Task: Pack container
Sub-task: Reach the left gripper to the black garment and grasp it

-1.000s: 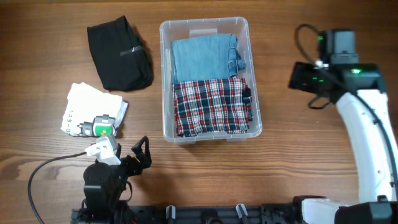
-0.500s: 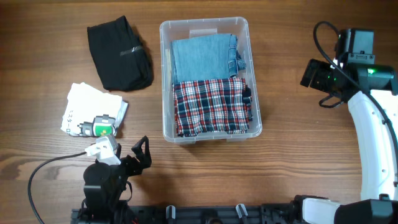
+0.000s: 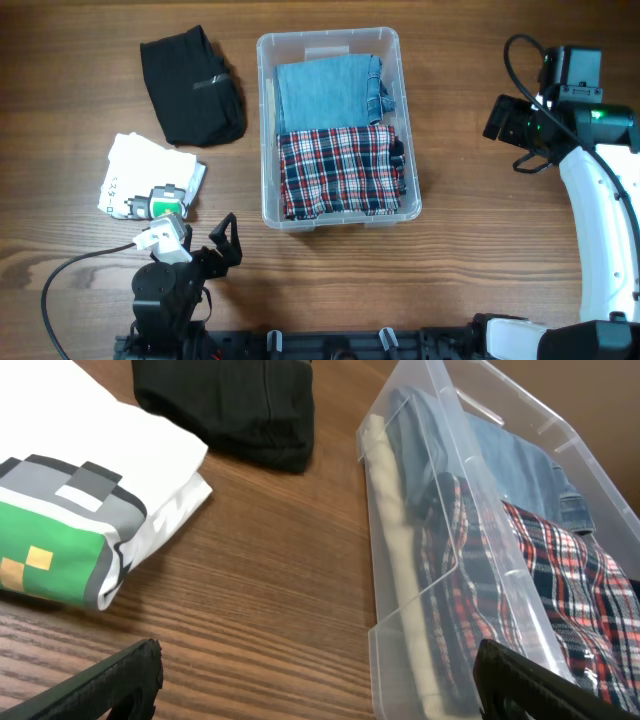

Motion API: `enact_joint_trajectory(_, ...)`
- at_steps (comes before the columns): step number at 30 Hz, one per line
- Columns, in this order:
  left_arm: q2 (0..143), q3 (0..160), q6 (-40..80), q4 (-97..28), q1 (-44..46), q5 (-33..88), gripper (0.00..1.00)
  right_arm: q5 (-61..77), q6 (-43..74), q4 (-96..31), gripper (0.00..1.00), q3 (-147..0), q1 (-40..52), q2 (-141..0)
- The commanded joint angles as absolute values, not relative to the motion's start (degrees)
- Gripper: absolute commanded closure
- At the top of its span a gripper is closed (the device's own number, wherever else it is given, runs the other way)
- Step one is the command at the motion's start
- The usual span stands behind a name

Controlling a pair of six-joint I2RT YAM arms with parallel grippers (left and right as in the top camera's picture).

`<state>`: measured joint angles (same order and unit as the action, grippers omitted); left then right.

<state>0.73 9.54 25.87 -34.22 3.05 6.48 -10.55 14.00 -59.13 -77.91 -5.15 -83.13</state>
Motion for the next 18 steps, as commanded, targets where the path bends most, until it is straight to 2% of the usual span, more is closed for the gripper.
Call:
enact_joint_trajectory(1,1.98,16.58,25.91,-34.52,3.09,6.35,0.01,-10.7,13.5,-58.98,0.0,-78.63,-5.17,-82.28)
enact_joint_trajectory(4,10.44,26.85,25.47,-37.58,3.09,5.34,0.0,-10.7,13.5,-58.98,0.0,-78.63,-5.17,-82.28)
enact_joint_trajectory(6,19.64,36.05,21.08,-41.65,3.09,5.02,0.01,-10.7,13.47,-58.98,0.0,-78.63,-5.17,-82.28)
enact_joint_trajectory(11,48.05,66.04,11.75,-60.73,3.09,-4.29,0.0,-10.7,13.5,-58.98,0.0,-78.63,-5.17,-82.28)
enact_joint_trajectory(15,68.49,90.5,12.12,-75.42,3.09,-7.14,0.0,-10.7,13.5,-58.98,0.0,-78.63,-5.17,-82.28)
enact_joint_trajectory(18,76.44,98.21,12.4,-77.6,3.09,-6.98,0.0,-10.7,13.5,-58.98,0.0,-78.63,-5.17,-82.28)
